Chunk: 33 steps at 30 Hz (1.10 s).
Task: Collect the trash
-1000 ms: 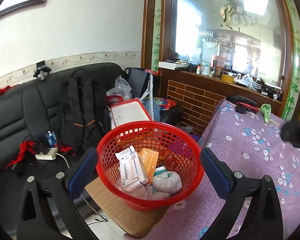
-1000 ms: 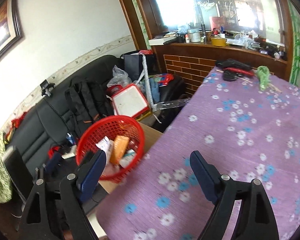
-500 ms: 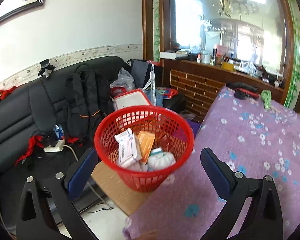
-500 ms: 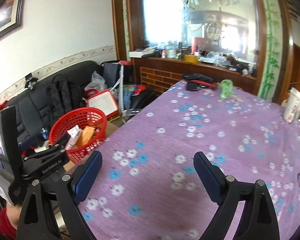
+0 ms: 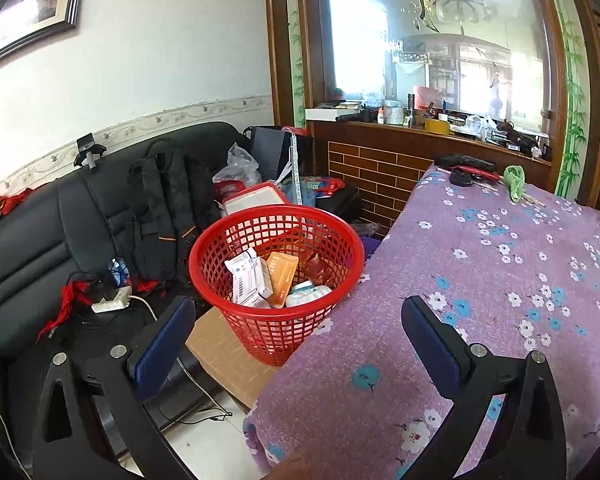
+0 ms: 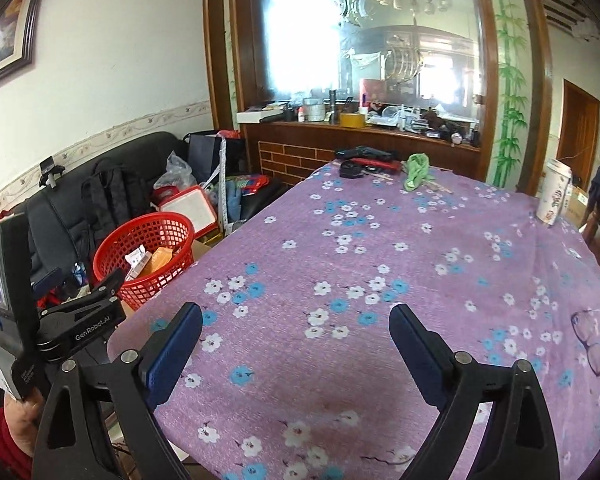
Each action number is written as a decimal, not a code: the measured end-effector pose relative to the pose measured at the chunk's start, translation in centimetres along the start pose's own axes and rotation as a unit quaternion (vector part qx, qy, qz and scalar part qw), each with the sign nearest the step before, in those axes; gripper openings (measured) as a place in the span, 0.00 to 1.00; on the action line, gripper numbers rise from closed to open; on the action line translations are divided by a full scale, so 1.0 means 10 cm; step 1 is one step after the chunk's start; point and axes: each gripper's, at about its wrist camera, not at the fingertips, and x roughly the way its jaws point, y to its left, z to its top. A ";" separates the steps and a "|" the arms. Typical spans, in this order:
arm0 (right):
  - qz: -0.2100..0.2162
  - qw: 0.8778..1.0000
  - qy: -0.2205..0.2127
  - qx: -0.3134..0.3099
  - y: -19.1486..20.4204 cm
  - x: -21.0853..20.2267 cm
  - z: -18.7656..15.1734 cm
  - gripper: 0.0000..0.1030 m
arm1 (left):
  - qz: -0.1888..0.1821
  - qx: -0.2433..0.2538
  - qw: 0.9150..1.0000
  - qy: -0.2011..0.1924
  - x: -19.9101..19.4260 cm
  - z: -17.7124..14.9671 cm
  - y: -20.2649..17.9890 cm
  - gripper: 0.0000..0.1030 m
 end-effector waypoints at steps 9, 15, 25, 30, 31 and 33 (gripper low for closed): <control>-0.002 1.000 -0.001 -0.006 0.05 -0.03 0.01 0.94 | 0.010 0.008 1.000 -0.007 -0.01 -0.01 0.02 1.00; -0.001 1.000 0.006 -0.012 0.12 0.02 0.00 0.94 | 0.014 0.002 1.000 -0.010 0.01 -0.01 0.08 1.00; -0.003 1.000 0.011 -0.024 0.21 0.05 -0.02 0.94 | 0.005 0.002 1.000 -0.010 0.02 -0.04 0.10 0.99; -0.001 1.000 0.014 -0.023 0.21 0.06 -0.03 0.94 | 0.000 0.005 1.000 -0.011 0.00 -0.05 0.09 1.00; -0.002 1.000 0.014 -0.024 0.21 0.06 -0.03 0.94 | 0.000 0.006 1.000 -0.011 0.00 -0.06 0.08 1.00; -0.001 1.000 0.014 -0.022 0.20 0.06 -0.03 0.94 | -0.003 0.006 1.000 -0.010 -0.01 -0.07 0.07 1.00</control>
